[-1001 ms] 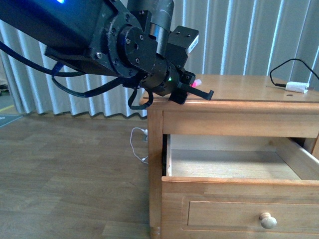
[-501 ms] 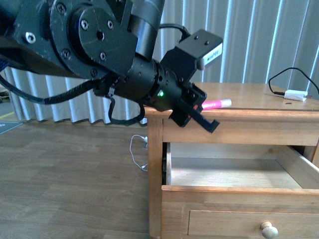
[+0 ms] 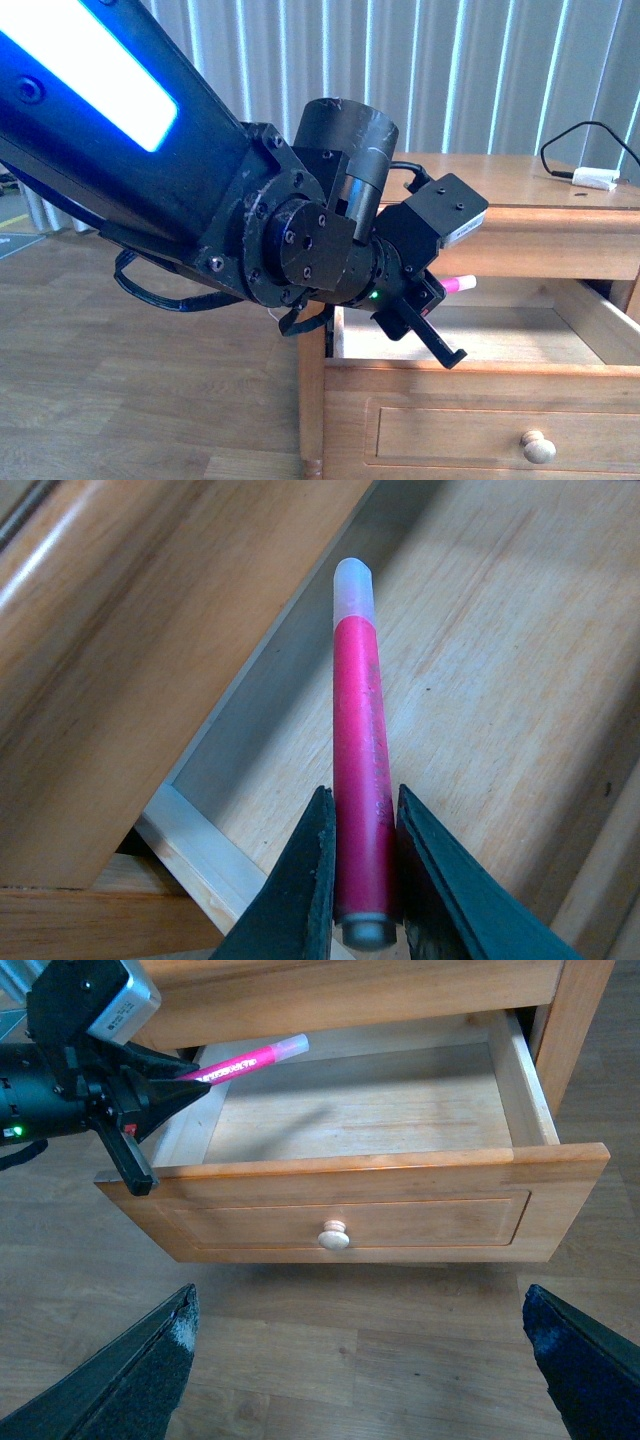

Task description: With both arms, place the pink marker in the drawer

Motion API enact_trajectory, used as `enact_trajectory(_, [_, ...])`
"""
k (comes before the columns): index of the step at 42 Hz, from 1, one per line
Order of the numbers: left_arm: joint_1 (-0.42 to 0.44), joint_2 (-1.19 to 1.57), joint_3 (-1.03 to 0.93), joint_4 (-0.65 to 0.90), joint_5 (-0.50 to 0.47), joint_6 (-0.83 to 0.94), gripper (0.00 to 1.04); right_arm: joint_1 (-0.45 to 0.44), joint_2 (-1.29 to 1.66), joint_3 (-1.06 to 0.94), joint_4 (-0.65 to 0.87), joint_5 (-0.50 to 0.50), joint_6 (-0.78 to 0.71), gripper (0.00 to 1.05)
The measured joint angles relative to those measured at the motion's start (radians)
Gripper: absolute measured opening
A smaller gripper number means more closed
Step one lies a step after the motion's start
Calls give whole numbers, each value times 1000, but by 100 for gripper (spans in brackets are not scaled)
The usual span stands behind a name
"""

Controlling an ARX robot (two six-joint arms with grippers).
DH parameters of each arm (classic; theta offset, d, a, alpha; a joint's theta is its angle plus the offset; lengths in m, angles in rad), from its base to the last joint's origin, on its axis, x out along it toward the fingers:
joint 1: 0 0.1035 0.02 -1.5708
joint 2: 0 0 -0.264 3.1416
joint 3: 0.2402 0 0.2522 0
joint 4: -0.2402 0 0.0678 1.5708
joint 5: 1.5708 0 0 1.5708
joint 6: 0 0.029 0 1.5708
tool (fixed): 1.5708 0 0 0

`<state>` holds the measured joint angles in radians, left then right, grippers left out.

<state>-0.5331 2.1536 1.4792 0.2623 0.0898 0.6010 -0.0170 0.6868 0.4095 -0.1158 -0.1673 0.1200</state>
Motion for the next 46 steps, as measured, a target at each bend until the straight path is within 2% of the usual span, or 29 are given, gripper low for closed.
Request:
enact_trajectory(7, [-6, 29, 26, 0, -32, -9, 15, 0, 0, 0, 0, 0, 0, 96])
enact_trajectory(15, [-12, 38, 36, 12, -82, -28, 40, 0, 0, 0, 0, 0, 0, 96])
enact_trajectory(19, [-20, 24, 14, 77, -117, -100, 60, 0, 0, 0, 0, 0, 0, 96])
enact_trajectory(23, [-26, -24, -49, 154, -188, -170, 76, 0, 0, 0, 0, 0, 0, 96])
enact_trajectory(28, [-29, -136, -158, 212, -327, -227, 99, 0, 0, 0, 0, 0, 0, 96])
enact_trajectory(37, [-3, -468, -460, 362, -485, -343, 98, 0, 0, 0, 0, 0, 0, 96])
enact_trajectory(41, [8, -661, -619, 366, -555, -398, 98, 0, 0, 0, 0, 0, 0, 96])
enact_trajectory(46, [25, -922, -855, 284, -654, -486, 98, 0, 0, 0, 0, 0, 0, 96])
